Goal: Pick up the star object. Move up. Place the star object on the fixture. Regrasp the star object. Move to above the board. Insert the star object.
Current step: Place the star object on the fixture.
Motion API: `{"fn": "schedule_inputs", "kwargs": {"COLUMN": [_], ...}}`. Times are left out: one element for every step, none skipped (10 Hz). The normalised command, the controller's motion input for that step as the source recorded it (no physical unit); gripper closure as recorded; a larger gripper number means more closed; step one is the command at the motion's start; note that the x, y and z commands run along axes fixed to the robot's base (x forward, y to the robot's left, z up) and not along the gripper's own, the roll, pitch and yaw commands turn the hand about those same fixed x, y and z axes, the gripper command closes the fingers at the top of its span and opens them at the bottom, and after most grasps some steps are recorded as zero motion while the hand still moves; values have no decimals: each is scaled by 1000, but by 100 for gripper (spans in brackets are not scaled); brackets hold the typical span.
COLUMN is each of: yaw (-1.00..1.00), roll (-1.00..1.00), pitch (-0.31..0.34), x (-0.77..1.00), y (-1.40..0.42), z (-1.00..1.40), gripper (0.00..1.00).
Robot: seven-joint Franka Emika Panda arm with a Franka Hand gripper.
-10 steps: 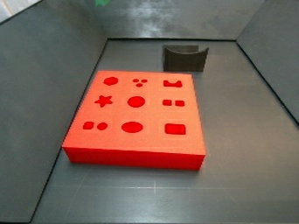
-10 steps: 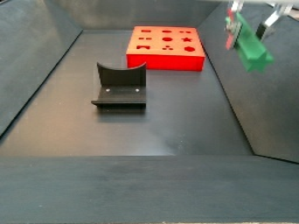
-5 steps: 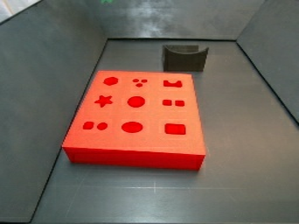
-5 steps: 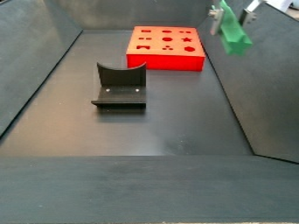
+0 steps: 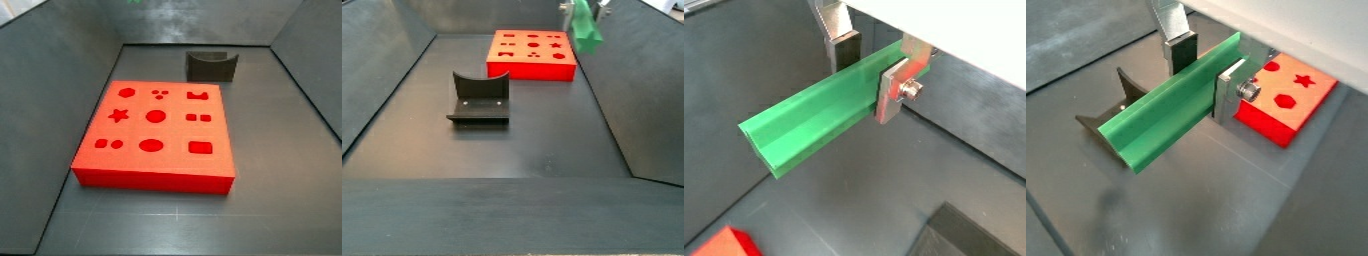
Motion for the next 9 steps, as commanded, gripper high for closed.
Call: {"fn": "schedule_inputs", "kwargs": {"yaw": [11, 12, 10, 12, 13, 144, 138, 114, 97], "roll": [-95, -95, -99, -101, -101, -1000, -1000, -1000, -1000], "pitch": [131, 135, 140, 142, 129, 1, 3, 12, 34], "x": [1000, 1000, 1000, 1000, 1000, 1000, 1000, 1000, 1000], "y": [-171, -155, -142, -129, -115, -123, -109, -82, -67], "z": [36, 32, 32, 29, 24, -93, -96, -90, -77], "gripper": [100, 100, 100, 100, 100, 100, 100, 100, 100]}}
